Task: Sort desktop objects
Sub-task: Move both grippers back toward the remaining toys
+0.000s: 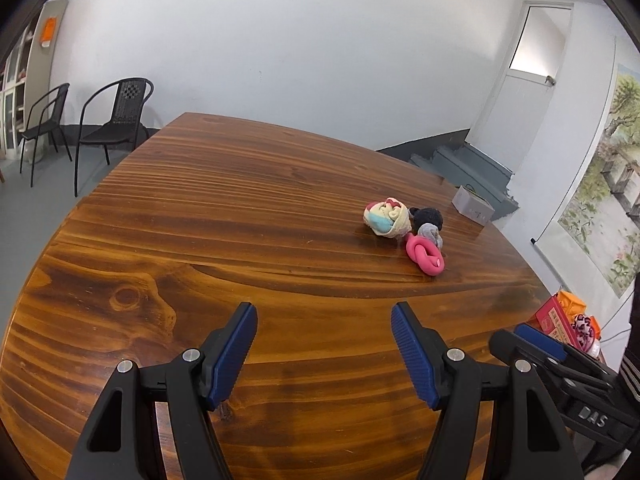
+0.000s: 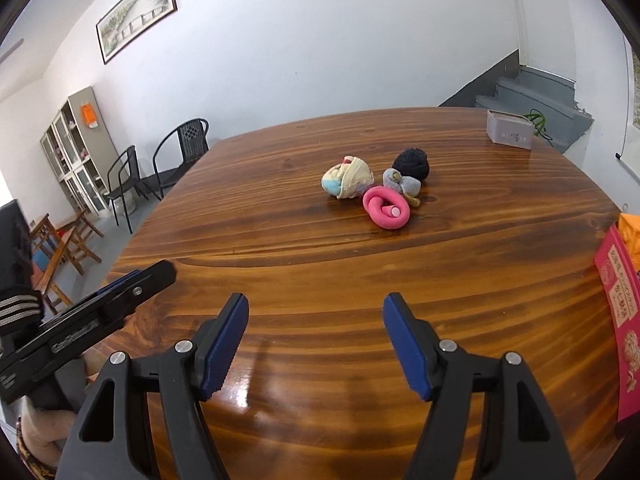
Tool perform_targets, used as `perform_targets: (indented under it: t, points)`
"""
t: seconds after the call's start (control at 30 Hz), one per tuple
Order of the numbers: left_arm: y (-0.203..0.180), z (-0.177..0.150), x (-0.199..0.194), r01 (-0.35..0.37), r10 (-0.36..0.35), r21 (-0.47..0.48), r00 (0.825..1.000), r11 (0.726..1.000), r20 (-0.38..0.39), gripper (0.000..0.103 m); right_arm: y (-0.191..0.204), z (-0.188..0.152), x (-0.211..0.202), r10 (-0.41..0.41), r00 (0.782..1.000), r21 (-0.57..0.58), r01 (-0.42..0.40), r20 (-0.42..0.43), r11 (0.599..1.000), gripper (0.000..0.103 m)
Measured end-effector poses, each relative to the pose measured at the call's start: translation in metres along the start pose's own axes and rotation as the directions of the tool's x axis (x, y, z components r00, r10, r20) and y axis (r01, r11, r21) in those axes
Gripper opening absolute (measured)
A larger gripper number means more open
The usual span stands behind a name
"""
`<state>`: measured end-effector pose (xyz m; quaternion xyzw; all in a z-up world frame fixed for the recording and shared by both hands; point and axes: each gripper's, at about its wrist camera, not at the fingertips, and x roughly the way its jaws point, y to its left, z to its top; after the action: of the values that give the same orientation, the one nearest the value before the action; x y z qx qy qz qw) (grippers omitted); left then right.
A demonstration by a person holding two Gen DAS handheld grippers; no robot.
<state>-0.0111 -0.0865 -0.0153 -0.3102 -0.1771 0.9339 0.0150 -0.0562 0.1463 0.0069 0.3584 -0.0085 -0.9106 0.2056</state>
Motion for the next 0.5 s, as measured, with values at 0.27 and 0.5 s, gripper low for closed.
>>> perform_targets:
  t: [0.27, 0.5]
  points:
    - [0.003, 0.001, 0.009, -0.024, 0.024, -0.003, 1.0, 1.0, -0.019, 0.071, -0.014, 0.023, 0.031, -0.037, 0.999, -0.02, 0.036, -0.036, 0.999, 0.074]
    - [0.004, 0.008, 0.023, -0.048, 0.048, 0.006, 0.998, 0.999, -0.047, 0.071, -0.038, 0.043, 0.055, -0.057, 0.997, -0.002, 0.057, -0.045, 0.998, 0.074]
